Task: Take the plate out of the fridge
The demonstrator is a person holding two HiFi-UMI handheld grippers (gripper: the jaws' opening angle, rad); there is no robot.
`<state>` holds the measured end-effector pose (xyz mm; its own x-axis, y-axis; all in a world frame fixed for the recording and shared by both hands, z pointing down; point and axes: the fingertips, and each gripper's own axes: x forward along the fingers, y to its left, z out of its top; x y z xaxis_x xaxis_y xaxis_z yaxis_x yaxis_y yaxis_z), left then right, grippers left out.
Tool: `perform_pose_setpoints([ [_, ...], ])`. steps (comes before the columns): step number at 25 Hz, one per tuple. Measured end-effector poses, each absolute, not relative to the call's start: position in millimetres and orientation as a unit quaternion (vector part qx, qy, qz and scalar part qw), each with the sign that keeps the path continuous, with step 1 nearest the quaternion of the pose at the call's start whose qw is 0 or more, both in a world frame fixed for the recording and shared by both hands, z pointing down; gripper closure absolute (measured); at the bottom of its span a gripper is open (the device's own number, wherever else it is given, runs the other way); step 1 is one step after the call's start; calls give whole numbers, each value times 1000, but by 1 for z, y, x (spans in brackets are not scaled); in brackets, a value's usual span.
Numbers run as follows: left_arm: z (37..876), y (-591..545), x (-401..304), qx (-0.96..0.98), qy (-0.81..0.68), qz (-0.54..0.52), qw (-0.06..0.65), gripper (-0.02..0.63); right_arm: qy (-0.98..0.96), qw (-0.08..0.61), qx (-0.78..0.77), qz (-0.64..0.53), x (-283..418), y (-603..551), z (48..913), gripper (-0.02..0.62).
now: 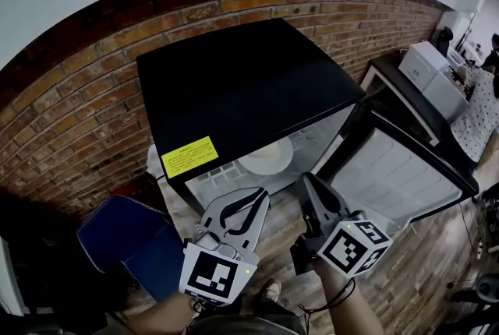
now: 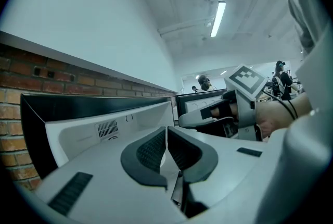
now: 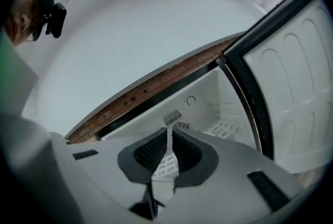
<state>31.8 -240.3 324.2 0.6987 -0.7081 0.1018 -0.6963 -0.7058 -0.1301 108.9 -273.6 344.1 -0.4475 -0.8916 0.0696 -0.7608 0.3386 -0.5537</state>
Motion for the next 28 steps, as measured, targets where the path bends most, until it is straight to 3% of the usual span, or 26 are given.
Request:
perform_pose_setpoints([
  [4,329,-245,31,-919,386,-73,37,581,792,160,-486,-333,108,-284,360,553],
  [6,330,-248,29,-918,388,-72,35,581,784,178,-473,-361,106,-290,367,472],
  [7,330,-249,28,-918,389,-72,35,581,779,190,-468,-372,105,-293,369,468],
  [14,341,-257,24,-916,394,-78,26,581,714,200,-485,-463,116,-309,423,468],
  [28,365,-271,21,-914,393,-94,9,581,668,239,-454,-539,107,-334,472,463],
])
